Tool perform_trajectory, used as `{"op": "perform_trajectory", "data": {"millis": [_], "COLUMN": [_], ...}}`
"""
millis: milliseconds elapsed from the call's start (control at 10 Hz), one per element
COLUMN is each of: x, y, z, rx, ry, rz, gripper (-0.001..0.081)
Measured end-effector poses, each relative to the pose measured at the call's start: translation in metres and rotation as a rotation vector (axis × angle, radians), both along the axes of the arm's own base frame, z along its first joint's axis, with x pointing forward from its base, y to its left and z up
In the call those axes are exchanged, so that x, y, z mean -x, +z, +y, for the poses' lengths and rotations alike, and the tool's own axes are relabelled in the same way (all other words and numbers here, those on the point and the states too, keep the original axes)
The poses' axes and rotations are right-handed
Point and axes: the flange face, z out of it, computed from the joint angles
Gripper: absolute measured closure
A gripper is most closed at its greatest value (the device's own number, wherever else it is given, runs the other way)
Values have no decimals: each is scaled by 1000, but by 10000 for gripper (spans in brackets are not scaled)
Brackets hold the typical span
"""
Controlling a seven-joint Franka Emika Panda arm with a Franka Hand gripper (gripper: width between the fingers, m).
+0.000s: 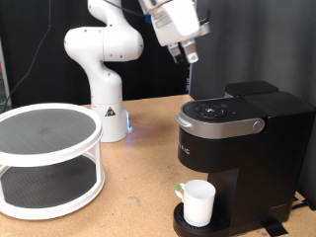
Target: Make a cup of coffee with the keurig machine
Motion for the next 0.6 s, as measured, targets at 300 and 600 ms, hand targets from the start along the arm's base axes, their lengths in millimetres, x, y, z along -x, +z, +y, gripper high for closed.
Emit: {"op": "perform_trajectory", "data": {"millis": [300, 600], "x": [-26, -55], "y": [13, 12], "z": [17, 23], "rx": [81, 113], "ry": [133, 178], "rz": [71, 116], "gripper": [1, 1]}}
